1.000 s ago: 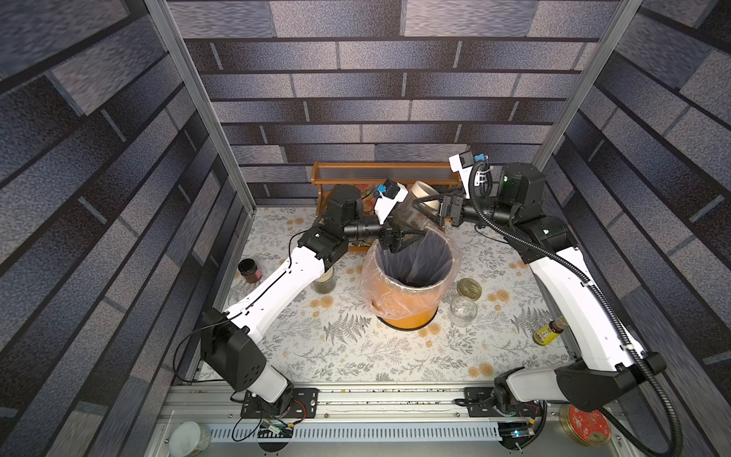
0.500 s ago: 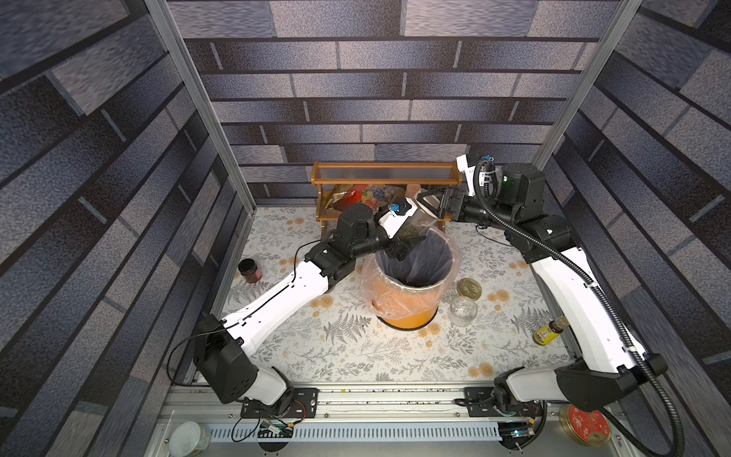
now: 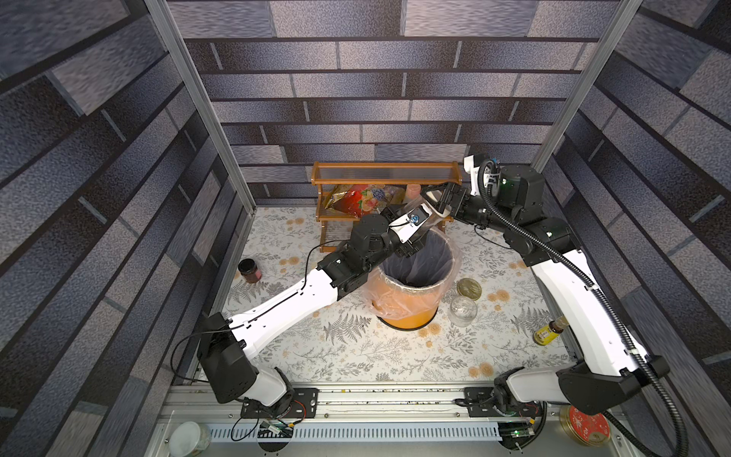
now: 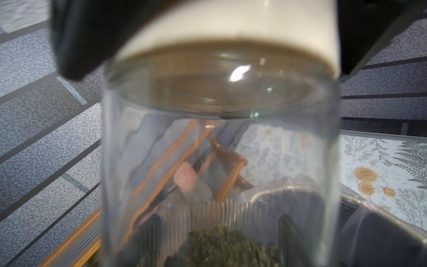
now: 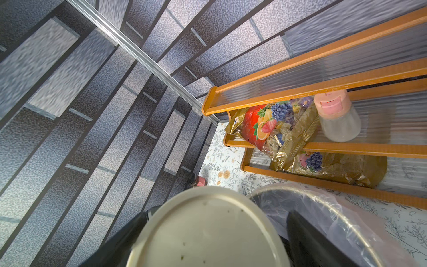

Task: Empty moldy tea leaves from jars
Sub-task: Unscrew the lid from the jar.

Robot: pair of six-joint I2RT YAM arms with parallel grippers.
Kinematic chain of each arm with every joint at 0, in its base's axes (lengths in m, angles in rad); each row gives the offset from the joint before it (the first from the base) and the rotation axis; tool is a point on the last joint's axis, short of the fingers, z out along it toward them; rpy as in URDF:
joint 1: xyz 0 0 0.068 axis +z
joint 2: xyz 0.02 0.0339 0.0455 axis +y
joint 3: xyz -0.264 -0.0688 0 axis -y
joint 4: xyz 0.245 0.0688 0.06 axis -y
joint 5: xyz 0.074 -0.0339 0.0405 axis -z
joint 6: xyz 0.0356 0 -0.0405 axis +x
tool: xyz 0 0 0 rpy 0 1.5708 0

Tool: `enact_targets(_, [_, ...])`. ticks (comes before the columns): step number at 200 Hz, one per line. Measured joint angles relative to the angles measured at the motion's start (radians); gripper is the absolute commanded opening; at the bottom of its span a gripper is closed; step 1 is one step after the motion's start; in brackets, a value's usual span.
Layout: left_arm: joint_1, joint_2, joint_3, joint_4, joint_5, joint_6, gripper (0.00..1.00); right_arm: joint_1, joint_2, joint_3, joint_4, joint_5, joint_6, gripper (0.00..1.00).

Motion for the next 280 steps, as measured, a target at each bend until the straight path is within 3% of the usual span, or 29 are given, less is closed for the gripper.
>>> enact_targets(102, [-0.083,0.083,-0.028,0.25,-0.29,0.254,0.33,0.0,0.0,-0.009,0.025,0.059,0.074,0.9])
enact_targets(172, [-0.087,0.099,-0.03,0.31,-0.387,0.312,0.33,0.0,0.0,-0.017,0.036,0.097,0.082,0.95])
enact_targets(223, [-0.092,0.099,-0.043,0.316,-0.406,0.312,0.33,0.0,0.0,-0.021,0.047,0.104,0.085,0.91])
enact_targets(280, [-0.092,0.099,-0.043,0.315,-0.409,0.312,0.33,0.001,0.0,-0.021,0.055,0.103,0.089,0.74])
